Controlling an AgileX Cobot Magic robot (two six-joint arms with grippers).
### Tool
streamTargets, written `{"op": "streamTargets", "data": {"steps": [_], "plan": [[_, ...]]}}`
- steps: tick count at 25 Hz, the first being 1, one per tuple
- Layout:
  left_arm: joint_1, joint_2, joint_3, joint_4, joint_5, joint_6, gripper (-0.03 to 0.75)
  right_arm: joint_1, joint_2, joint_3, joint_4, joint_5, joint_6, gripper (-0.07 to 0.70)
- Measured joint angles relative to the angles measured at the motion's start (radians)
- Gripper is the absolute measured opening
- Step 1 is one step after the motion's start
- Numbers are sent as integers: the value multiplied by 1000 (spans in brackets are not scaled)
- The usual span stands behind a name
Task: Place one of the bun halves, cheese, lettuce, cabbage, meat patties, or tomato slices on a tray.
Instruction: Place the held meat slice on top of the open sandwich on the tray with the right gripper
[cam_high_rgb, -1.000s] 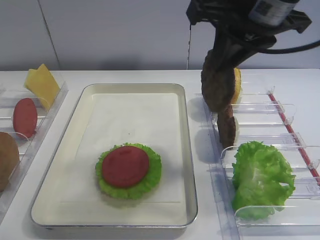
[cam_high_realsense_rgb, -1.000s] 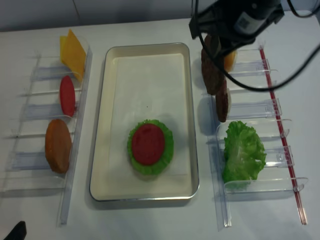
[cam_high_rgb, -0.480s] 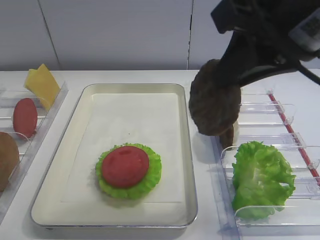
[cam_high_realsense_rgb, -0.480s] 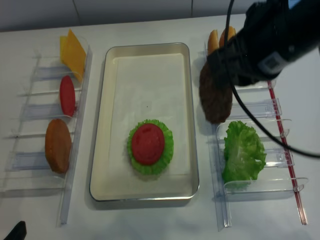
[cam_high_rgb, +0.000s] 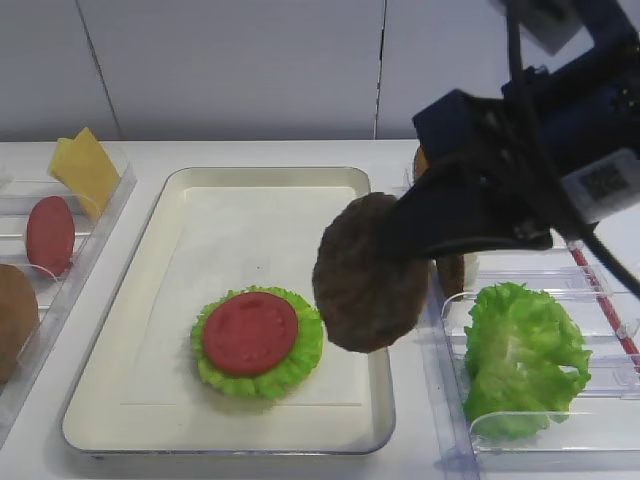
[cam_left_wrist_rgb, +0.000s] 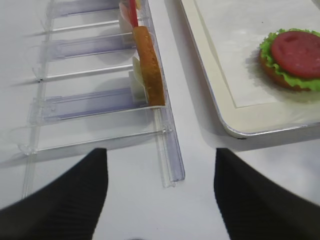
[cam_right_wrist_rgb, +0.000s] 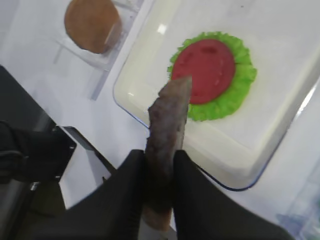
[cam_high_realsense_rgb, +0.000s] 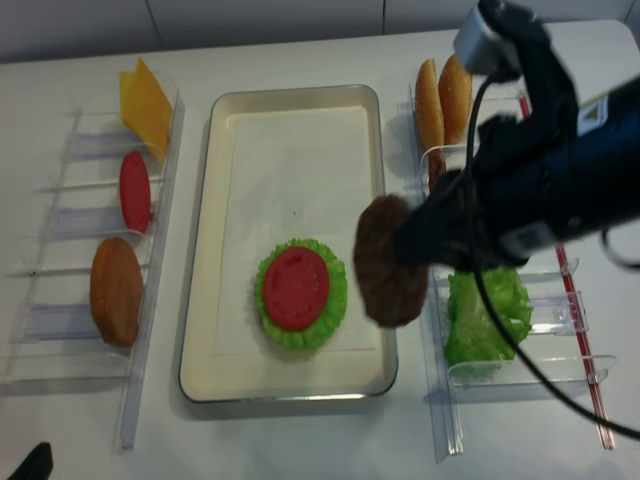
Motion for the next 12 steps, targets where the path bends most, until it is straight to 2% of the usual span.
{"op": "streamTargets", "data": {"steps": [4,9,12], "plan": [[0,0,0,0,0,0,462,0,0,69,200,-55,-166,170],[0,0,0,0,0,0,462,0,4,87,315,-106,-240,169],[0,0,0,0,0,0,462,0,34,87,371,-115,-281,169]]}}
